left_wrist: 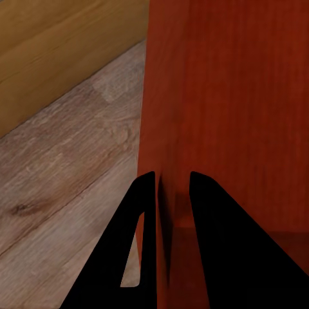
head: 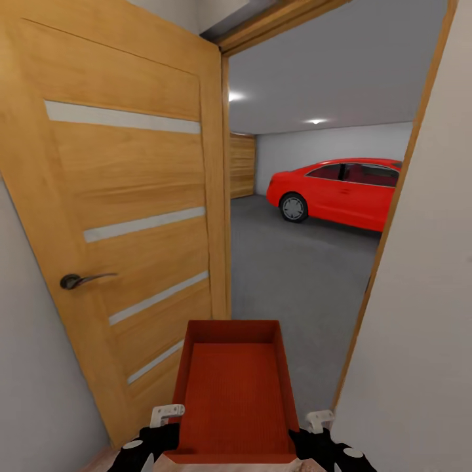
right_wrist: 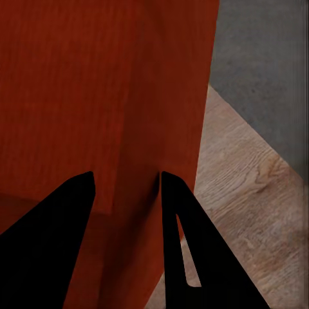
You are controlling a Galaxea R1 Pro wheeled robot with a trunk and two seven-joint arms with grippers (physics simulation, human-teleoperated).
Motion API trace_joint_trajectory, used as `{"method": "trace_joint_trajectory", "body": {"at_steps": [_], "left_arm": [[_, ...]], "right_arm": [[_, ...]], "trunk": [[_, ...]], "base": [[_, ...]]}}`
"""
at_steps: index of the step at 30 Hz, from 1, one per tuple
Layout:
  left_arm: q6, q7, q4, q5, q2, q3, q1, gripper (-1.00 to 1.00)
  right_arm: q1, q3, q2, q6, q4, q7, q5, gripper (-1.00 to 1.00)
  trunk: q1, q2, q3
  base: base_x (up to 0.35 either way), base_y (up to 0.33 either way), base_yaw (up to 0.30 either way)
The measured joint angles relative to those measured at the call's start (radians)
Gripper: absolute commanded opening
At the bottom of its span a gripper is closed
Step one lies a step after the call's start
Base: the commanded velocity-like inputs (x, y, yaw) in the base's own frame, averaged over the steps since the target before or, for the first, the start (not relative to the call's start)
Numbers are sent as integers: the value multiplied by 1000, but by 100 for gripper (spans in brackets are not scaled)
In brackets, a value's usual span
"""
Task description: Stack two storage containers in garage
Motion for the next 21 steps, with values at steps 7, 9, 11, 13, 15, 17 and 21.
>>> {"method": "trace_joint_trajectory", "body": {"at_steps": [7,9,11,13,15,17,21], "left_arm": [[0,0,0,-1,0,0,0,-100],[0,0,0,0,0,0,0,-100],[0,0,0,0,0,0,0,-100],[0,0,0,0,0,0,0,-100],[0,0,0,-1,-1,0,0,-100],[0,0,0,0,0,0,0,-100],[0,0,-1,0,0,0,0,-100]], "right_arm": [[0,1,0,0,0,0,-1,-100],[0,1,0,0,0,0,-1,-100],[0,0,0,0,0,0,-1,-100],[0,0,0,0,0,0,-1,-100],[0,1,-1,0,0,0,-1,-100],[0,0,0,0,0,0,-1,-100],[0,0,0,0,0,0,-1,-100]], "trunk": [[0,0,2],[0,0,3],[0,0,4],[0,0,4],[0,0,5],[0,0,6],[0,0,7]], "base": [[0,0,-210],[0,0,-210],[0,0,-210],[0,14,-210],[0,84,-210],[0,150,-210],[0,223,-210]]}}
